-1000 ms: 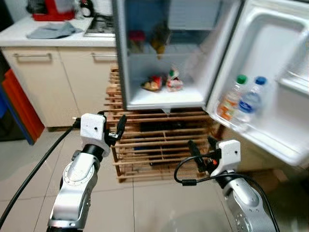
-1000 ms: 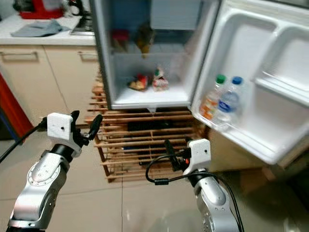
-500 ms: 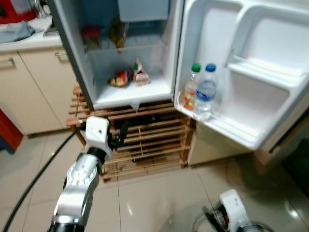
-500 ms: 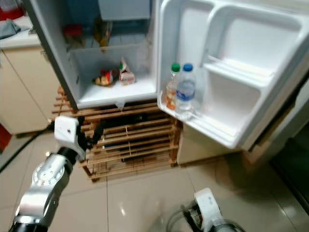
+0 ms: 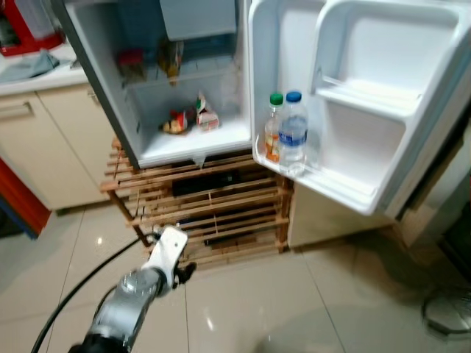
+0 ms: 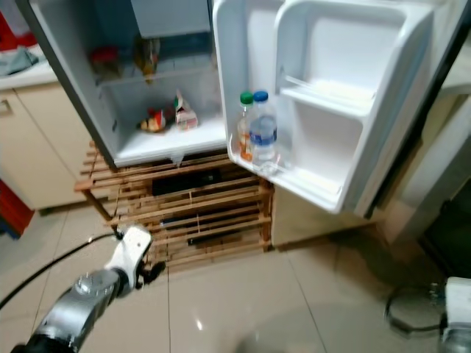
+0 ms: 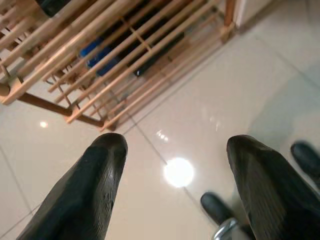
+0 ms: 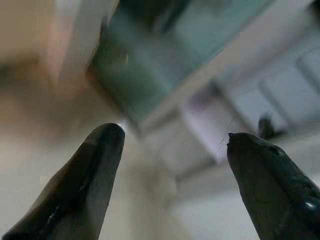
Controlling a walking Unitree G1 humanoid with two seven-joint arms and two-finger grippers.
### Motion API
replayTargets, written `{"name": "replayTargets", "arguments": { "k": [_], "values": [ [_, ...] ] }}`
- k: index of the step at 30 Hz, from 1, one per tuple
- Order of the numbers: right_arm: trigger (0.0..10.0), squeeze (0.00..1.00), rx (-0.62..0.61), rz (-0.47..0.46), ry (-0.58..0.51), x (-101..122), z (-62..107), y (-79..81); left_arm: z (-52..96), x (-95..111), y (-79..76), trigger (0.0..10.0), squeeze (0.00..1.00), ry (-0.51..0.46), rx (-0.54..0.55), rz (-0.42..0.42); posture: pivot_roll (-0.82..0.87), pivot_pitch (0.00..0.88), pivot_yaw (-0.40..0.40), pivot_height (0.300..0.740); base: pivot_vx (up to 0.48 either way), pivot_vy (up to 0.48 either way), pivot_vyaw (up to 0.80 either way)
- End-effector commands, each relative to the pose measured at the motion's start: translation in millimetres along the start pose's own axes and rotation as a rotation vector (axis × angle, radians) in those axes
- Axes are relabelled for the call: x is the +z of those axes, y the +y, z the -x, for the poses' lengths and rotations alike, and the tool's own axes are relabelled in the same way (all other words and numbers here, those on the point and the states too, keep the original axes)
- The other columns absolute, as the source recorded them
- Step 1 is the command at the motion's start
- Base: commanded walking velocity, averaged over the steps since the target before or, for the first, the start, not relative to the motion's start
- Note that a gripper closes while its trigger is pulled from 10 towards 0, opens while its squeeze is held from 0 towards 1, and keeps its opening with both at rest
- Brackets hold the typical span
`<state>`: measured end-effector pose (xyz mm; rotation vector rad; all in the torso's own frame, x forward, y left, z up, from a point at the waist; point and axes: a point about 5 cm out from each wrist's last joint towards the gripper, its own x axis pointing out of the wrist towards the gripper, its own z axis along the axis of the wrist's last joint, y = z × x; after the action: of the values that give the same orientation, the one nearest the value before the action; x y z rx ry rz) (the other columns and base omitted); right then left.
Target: Restocking fridge
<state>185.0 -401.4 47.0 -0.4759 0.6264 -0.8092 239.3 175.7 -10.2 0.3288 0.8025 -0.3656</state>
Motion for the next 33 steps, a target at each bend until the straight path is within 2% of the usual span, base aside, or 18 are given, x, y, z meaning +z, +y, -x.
{"name": "replayTargets", "arguments": {
  "k": [1, 4, 6, 9, 10, 13, 18, 21, 22, 23, 27, 28, 31, 32, 33],
  "values": [
    [10.0, 0.04, 0.004, -0.028, -0.068, 21, -2.8, 3.0, -1.4, 6, 6.6, 10.0, 0.0, -0.005, 0.013, -0.04, -0.24, 0.0, 0.088, 0.74, 0.0, 0.0, 0.0],
    [10.0, 0.04, 0.011, -0.054, -0.095, 33, -5.6, 8.6, -2.8, 6, 7.0, 10.0, 0.0, 0.009, 0.014, -0.049, -0.23, 0.0, 0.08, 0.74, 0.0, 0.0, 0.0],
    [10.0, 0.03, 0.083, -0.115, -0.141, 47, -3.9, 23.8, -5.1, 3, 8.8, 10.0, 0.0, 0.022, 0.02, -0.06, -0.23, 0.0, 0.074, 0.74, 0.0, 0.0, 0.0],
    [10.0, 0.04, 0.159, -0.171, -0.202, 62, 1.0, 36.8, -7.4, -1, 10.4, 10.0, 0.0, 0.03, 0.02, -0.063, -0.22, 0.0, 0.071, 0.74, 0.0, 0.0, 0.0],
    [10.0, 0.04, 0.204, -0.188, -0.259, 73, 5.9, 44.1, -8.2, -3, 10.3, 10.0, 0.0, 0.033, 0.021, -0.063, -0.22, 0.0, 0.072, 0.74, 0.0, 0.0, 0.0],
    [10.0, 0.02, 0.304, -0.187, -0.401, 100, 20.4, 64.3, -10.5, -9, 7.4, 10.0, 0.0, 0.043, 0.017, -0.068, -0.23, 0.0, 0.074, 0.74, 0.0, 0.0, 0.0],
    [10.0, 0.0, 0.373, -0.207, -0.456, 125, 28.7, 86.2, -16.1, -13, 1.3, 10.0, 0.0, 0.043, 0.005, -0.086, -0.22, 0.0, 0.067, 0.74, 0.0, 0.0, 0.0],
    [10.0, 0.0, 0.391, -0.217, -0.465, 130, 30.5, 89.5, -17.6, -14, 1.6, 10.0, 0.0, 0.041, 0.011, -0.082, -0.21, 0.0, 0.061, 0.74, 0.0, 0.0, 0.0],
    [10.0, 0.0, 0.442, -0.236, -0.471, 136, 34.1, 95.8, -19.9, -15, 3.5, 10.0, 0.0, 0.039, 0.023, -0.073, -0.21, 0.0, 0.054, 0.74, 0.0, 0.0, 0.0],
    [10.0, 0.0, 0.442, -0.236, -0.471, 136, 34.1, 95.8, -19.9, -15, 3.5, 10.0, 0.0, 0.039, 0.023, -0.073, -0.21, 0.0, 0.054, 0.74, 0.0, 0.0, 0.0],
    [10.0, 0.0, 0.599, -0.267, -0.484, 141, 45.7, 111.9, -22.5, -20, 5.2, 10.0, 0.0, 0.053, 0.03, -0.069, -0.21, 0.0, 0.05, 0.74, 0.0, 0.0, 0.0],
    [10.0, 0.0, 0.599, -0.267, -0.484, 141, 45.7, 111.9, -22.5, -20, 5.2, 10.0, 0.0, 0.053, 0.03, -0.069, -0.21, 0.0, 0.05, 0.74, 0.0, 0.0, 0.0],
    [10.0, 0.0, 0.805, -0.329, -0.493, 144, 67.1, 126.4, -24.4, -27, 1.2, 10.0, 0.0, 0.07, 0.026, -0.067, -0.21, 0.0, 0.049, 0.74, 0.0, 0.0, 0.0],
    [10.0, 0.0, 0.805, -0.329, -0.493, 144, 67.1, 126.4, -24.4, -27, 1.2, 10.0, 0.0, 0.07, 0.026, -0.067, -0.21, 0.0, 0.049, 0.74, 0.0, 0.0, 0.0],
    [10.0, 0.0, 0.867, -0.343, -0.498, 145, 74.7, 129.8, -24.9, -28, -0.3, 10.0, 0.0, 0.074, 0.025, -0.066, -0.21, 0.0, 0.049, 0.74, 0.0, 0.0, 0.0]
  ]
}}
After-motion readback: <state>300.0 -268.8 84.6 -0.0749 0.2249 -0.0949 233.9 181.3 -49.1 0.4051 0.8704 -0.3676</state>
